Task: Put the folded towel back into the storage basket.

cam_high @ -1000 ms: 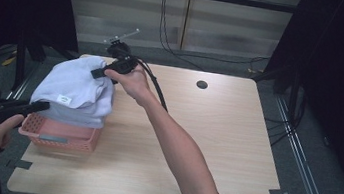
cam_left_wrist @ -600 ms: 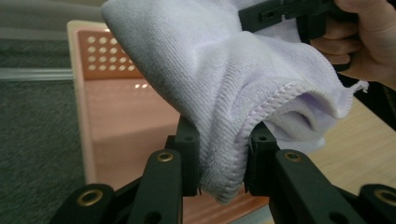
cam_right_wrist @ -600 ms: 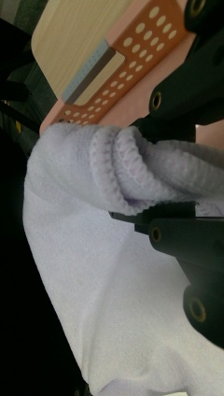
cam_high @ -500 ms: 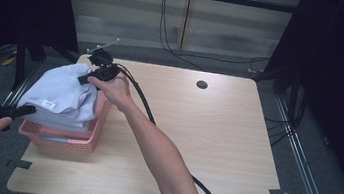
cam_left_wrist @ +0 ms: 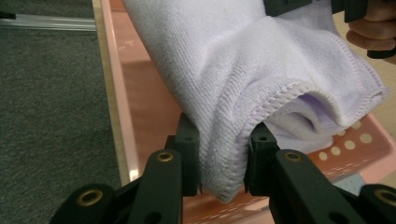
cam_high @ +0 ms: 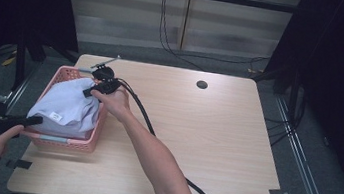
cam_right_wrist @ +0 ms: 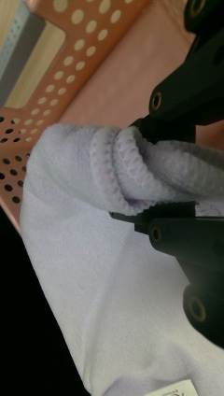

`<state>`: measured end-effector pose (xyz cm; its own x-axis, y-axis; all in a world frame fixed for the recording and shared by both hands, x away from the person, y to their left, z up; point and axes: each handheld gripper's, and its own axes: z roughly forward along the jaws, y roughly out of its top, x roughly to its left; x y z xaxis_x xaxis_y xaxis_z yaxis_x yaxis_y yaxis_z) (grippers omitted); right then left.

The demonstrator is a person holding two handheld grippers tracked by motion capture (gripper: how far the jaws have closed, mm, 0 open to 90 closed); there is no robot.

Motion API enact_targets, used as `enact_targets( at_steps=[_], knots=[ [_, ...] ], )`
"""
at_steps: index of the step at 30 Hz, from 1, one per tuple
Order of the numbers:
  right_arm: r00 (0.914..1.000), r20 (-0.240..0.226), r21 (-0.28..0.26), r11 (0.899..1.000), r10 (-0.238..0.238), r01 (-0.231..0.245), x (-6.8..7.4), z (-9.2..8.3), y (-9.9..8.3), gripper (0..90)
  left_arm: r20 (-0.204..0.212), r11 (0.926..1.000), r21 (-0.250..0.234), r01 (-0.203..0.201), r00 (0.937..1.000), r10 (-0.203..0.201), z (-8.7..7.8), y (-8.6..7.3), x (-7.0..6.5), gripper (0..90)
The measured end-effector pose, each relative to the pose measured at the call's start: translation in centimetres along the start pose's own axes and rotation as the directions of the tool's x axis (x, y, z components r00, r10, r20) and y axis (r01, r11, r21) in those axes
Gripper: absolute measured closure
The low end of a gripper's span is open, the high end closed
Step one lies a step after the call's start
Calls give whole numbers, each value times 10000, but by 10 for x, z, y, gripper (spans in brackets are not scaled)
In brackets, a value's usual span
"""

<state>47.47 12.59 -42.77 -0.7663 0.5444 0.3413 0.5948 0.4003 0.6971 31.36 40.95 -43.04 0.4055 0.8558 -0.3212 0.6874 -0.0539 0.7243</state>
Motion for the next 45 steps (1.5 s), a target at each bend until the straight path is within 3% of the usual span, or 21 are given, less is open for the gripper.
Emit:
enact_targets(
  at_steps=[6, 9, 11, 13, 14, 17, 19, 22, 28, 29, 36, 37, 38, 39, 40, 45],
  knots=[
    [9996, 246, 264, 9996, 104, -110, -4, 11, -8, 700, -425, 9981, 512, -357, 9984, 379, 10, 0, -4, 700],
    [9990, 435, 349, 9993, 112, -127, -6, 14, -10, 673, -735, 9956, 766, -539, 9955, 596, 12, 1, -8, 588],
    [9965, 827, 638, 9980, -86, 33, -8, 20, -12, 550, -740, 9933, 940, -673, 9945, 743, 13, 2, -11, 522],
    [9973, 733, 527, 9986, -22, -16, -10, 20, -12, 529, -775, 9942, 810, -706, 9940, 769, 13, 3, -14, 410],
    [9972, 720, 392, 9991, -186, 158, -10, 19, -11, 432, -641, 9938, 777, -798, 9943, 848, 11, 4, -15, 402],
    [9960, 818, 259, 9991, -360, 340, -10, 16, -8, 408, -638, 9948, 547, -863, 9939, 897, 6, 7, -18, 357],
    [9980, 599, -172, 9996, -225, 235, -13, 7, -4, 396, -577, 9966, 183, -804, 9950, 814, 0, 10, -22, 348],
    [9975, 562, -478, 9978, -431, 458, -15, -8, -3, 391, -535, 9947, 32, -1024, 9933, 1024, -1, 12, -30, 358],
    [9972, 295, -866, 9937, -691, 715, -17, -38, -8, 395, -378, 9958, -160, -906, 9952, 899, 4, 14, -47, 388],
    [9967, 216, -1160, 9900, -780, 800, -18, -58, -13, 390, -134, 9964, -258, -811, 9966, 808, 6, 14, -52, 402],
    [9955, 438, -1648, 9822, -846, 907, -30, -113, -40, 373, -126, 9898, -242, -1404, 9900, 1402, 23, 13, -91, 382],
    [9955, 438, -1648, 9822, -846, 907, -30, -113, -40, 373, -126, 9898, -242, -1404, 9900, 1402, 23, 13, -91, 380],
    [9951, 489, -1846, 9783, -861, 937, -32, -131, -51, 374, -131, 9901, -252, -1384, 9903, 1381, 29, 11, -104, 372],
    [9951, 489, -1846, 9783, -861, 937, -32, -131, -51, 374, -131, 9901, -252, -1384, 9903, 1381, 29, 11, -104, 359],
    [9942, 601, -1972, 9753, -896, 998, -34, -147, -64, 374, 118, 9894, -213, -1434, 9895, 1437, 37, 7, -117, 356],
    [9904, 885, -1877, 9747, -1066, 1217, -38, -181, -98, 376, 486, 9828, -97, -1845, 9816, 1847, 55, 2, -147, 334]
  ],
)
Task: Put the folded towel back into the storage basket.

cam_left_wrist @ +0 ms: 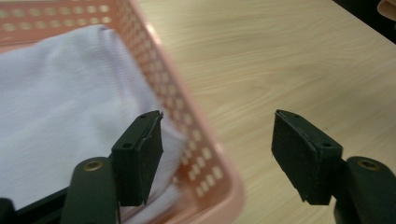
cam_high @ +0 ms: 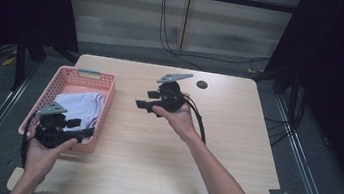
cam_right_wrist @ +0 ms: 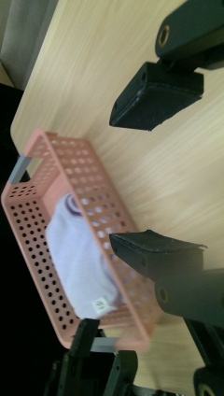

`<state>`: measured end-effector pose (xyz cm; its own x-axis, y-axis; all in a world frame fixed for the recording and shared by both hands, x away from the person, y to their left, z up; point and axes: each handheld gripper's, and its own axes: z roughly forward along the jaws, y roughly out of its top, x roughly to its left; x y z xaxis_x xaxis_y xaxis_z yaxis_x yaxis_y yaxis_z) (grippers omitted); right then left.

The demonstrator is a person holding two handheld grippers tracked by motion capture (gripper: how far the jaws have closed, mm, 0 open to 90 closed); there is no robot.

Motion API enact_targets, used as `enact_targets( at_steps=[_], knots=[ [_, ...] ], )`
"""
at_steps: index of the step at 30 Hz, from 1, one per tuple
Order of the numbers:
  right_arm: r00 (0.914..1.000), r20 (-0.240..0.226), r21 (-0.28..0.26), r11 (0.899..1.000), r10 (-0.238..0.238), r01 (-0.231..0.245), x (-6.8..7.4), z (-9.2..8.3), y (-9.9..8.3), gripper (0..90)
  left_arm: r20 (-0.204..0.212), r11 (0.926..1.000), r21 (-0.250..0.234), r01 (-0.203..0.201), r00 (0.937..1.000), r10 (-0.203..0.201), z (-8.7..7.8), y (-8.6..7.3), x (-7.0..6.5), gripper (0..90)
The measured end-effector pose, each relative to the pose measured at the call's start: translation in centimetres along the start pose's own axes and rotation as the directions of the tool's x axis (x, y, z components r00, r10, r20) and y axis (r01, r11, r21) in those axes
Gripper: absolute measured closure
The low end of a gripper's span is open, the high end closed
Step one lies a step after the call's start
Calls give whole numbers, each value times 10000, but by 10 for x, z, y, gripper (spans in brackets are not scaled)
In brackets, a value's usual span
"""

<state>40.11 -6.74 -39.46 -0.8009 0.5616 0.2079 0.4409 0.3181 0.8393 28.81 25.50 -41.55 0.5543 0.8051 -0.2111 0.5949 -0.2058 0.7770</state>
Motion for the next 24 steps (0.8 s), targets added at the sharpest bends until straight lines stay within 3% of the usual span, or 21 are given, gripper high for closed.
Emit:
enact_targets(
  at_steps=[2, 3, 6, 9, 10, 11, 14, 16, 17, 21, 23, 24],
  knots=[
    [10000, 8, -50, 10000, 45, -45, 0, -9, -6, 376, 118, 10000, -53, -44, 9999, 45, 3, 0, -5, 331],
    [9999, 159, -126, 9999, 39, -37, -1, -30, -18, 376, 238, 9997, -76, -229, 9995, 230, 9, -1, -15, 338],
    [9993, 370, -219, 9997, 75, -67, 0, -54, -34, 376, 287, 9996, -37, -279, 9992, 280, 18, -4, -30, 339],
    [9985, 461, -366, 9990, 285, -269, 1, -80, -58, 381, 311, 9999, 133, -2, 9995, -2, 28, -12, -43, 349],
    [9985, 461, -366, 9990, 285, -269, 1, -80, -58, 381, 311, 9999, 133, -2, 9995, -2, 28, -12, -43, 338],
    [9971, 713, -242, 9994, 264, -247, 3, -98, -80, 391, 286, 9998, 131, -152, 9995, 148, 30, -17, -49, 341],
    [9939, 1000, 45, 9988, 473, -480, 5, -118, -107, 428, 440, 9983, 431, -388, 9984, 369, 36, -29, -63, 342],
    [9925, 1113, 136, 9986, 501, -519, 7, -126, -117, 440, 473, 9983, 384, -432, 9980, 413, 35, -32, -65, 340],
    [9889, 1379, 291, 9978, 549, -595, 10, -142, -134, 430, 634, 9976, 577, -384, 9974, 348, 34, -38, -67, 338],
    [9766, 1856, -12, 9938, 1090, -1107, 12, -174, -163, 412, 422, 9969, 752, -248, 9989, 217, 37, -54, -68, 340],
    [9671, 2133, -93, 9901, 1385, -1398, 11, -181, -178, 383, 439, 9946, 1036, 35, 9990, -81, 40, -59, -68, 340],
    [9671, 2133, -93, 9901, 1385, -1398, 11, -181, -178, 383, 439, 9946, 1036, 35, 9990, -81, 40, -59, -68, 337]
  ],
)
